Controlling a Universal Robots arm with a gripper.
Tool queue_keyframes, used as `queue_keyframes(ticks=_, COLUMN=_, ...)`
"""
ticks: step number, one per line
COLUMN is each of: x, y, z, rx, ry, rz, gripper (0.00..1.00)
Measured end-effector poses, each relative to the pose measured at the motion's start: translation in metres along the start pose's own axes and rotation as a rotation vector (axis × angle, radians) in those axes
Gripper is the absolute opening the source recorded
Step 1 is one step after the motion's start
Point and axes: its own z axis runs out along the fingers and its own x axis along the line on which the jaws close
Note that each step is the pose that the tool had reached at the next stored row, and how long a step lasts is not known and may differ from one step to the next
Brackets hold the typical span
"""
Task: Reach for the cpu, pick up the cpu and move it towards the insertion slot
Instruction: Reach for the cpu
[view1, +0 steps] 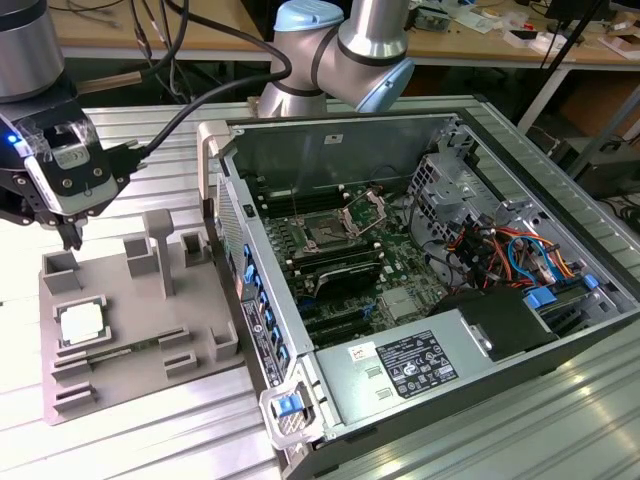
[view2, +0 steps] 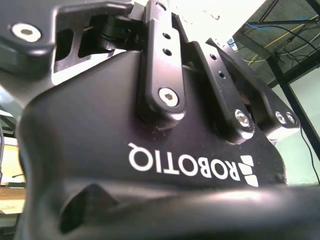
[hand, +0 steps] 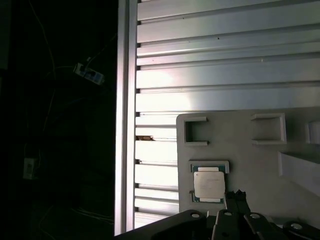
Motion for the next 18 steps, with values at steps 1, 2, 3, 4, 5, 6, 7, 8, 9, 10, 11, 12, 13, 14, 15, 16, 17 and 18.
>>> queue_keyframes(ticks=1, x=0.0, y=0.0, z=0.0007, rx=0.0, ry=0.0, rz=0.0, gripper=0.11)
queue_keyframes(ticks=2, x=0.0, y=-0.0001, z=0.0014, rx=0.0, ry=-0.0001, rz=0.0, gripper=0.11)
queue_keyframes(ticks=3, x=0.0, y=0.0, z=0.0015, rx=0.0, ry=0.0, rz=0.0, gripper=0.11)
queue_keyframes(ticks=4, x=0.0, y=-0.0001, z=0.0016, rx=0.0, ry=0.0, rz=0.0, gripper=0.11)
queue_keyframes(ticks=5, x=0.0, y=-0.0001, z=0.0018, rx=0.0, ry=0.0, rz=0.0, gripper=0.11)
queue_keyframes(ticks=6, x=0.0, y=-0.0001, z=0.0019, rx=0.0, ry=0.0, rz=0.0, gripper=0.11)
queue_keyframes(ticks=7, x=0.0, y=-0.0002, z=0.0039, rx=0.0001, ry=0.0, rz=0.0, gripper=0.11)
queue_keyframes(ticks=8, x=0.0, y=-0.0002, z=0.0059, rx=0.0, ry=0.0, rz=0.0, gripper=0.11)
queue_keyframes(ticks=9, x=0.0, y=-0.0002, z=0.006, rx=0.0, ry=0.0, rz=0.0, gripper=0.11)
queue_keyframes(ticks=10, x=0.0, y=-0.0002, z=0.0061, rx=0.0, ry=0.0, rz=0.0, gripper=0.11)
queue_keyframes(ticks=11, x=0.0, y=-0.0002, z=0.0063, rx=0.0, ry=-0.0001, rz=0.0, gripper=0.11)
queue_keyframes(ticks=12, x=0.0, y=-0.0002, z=0.0064, rx=0.0, ry=0.0, rz=0.0, gripper=0.11)
queue_keyframes(ticks=13, x=0.0, y=-0.0003, z=0.0076, rx=0.0, ry=0.0, rz=0.0, gripper=0.11)
queue_keyframes(ticks=14, x=0.0, y=-0.0003, z=0.0086, rx=0.0, ry=0.0, rz=0.0, gripper=0.11)
queue_keyframes(ticks=15, x=0.0, y=-0.0003, z=0.0087, rx=0.0, ry=-0.0001, rz=0.0, gripper=0.11)
queue_keyframes(ticks=16, x=0.0, y=-0.0003, z=0.0089, rx=0.0, ry=0.0, rz=0.0, gripper=0.11)
queue_keyframes(ticks=17, x=0.0, y=-0.0003, z=0.0091, rx=0.0, ry=0.0, rz=0.0, gripper=0.11)
queue_keyframes(ticks=18, x=0.0, y=-0.0003, z=0.0092, rx=0.0, ry=0.0, rz=0.0, gripper=0.11)
